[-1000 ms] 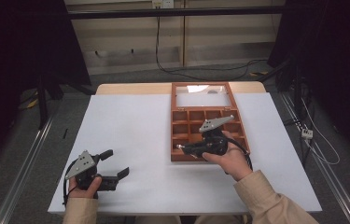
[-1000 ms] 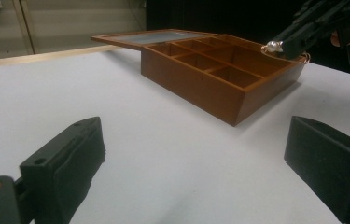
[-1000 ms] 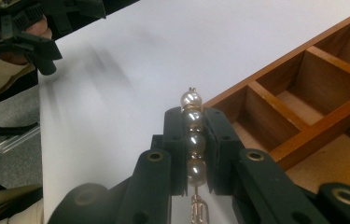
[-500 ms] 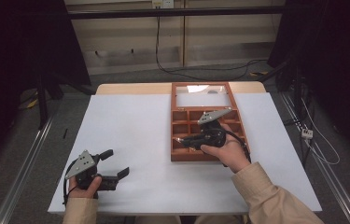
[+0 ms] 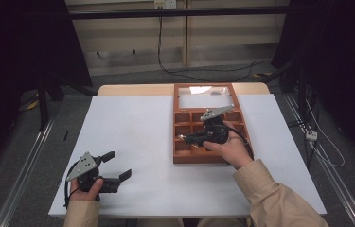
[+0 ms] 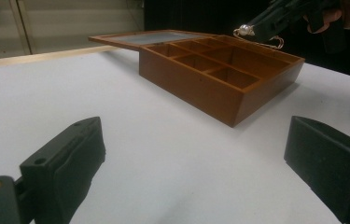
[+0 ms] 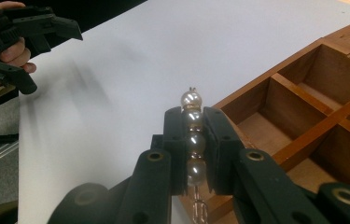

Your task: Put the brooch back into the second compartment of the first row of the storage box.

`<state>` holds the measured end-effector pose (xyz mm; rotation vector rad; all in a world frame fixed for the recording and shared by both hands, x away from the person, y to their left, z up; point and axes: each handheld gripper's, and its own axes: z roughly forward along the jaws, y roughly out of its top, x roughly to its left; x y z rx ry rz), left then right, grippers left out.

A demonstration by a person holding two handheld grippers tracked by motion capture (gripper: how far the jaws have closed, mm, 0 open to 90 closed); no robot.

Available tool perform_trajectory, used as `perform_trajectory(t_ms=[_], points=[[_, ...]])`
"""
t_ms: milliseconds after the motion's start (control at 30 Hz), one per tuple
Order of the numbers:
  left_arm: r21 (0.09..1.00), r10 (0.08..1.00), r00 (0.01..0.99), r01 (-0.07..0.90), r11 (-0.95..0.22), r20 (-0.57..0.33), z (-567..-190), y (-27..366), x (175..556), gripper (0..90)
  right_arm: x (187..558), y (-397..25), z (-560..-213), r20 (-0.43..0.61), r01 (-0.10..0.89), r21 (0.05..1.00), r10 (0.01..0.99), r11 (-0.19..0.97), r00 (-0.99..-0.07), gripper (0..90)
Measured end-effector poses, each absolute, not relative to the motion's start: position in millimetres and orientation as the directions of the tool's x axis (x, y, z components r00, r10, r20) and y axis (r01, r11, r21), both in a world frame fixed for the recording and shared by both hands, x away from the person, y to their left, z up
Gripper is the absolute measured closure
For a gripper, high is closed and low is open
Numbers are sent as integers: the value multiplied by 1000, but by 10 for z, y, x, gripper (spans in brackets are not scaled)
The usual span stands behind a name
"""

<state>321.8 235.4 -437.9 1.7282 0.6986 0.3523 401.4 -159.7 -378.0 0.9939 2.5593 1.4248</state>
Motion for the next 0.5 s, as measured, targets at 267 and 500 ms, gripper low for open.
perform_trajectory(t_ms=[267,500], points=[[954,618,777,264,-142,-123,-4380,2349,3221,47,4087,-1604,-3767,253,512,776,561,368,-788,807],[954,617,777,263,-141,-123,-4381,2349,3223,47,4144,-1620,-3774,249,514,775,568,369,-784,807]])
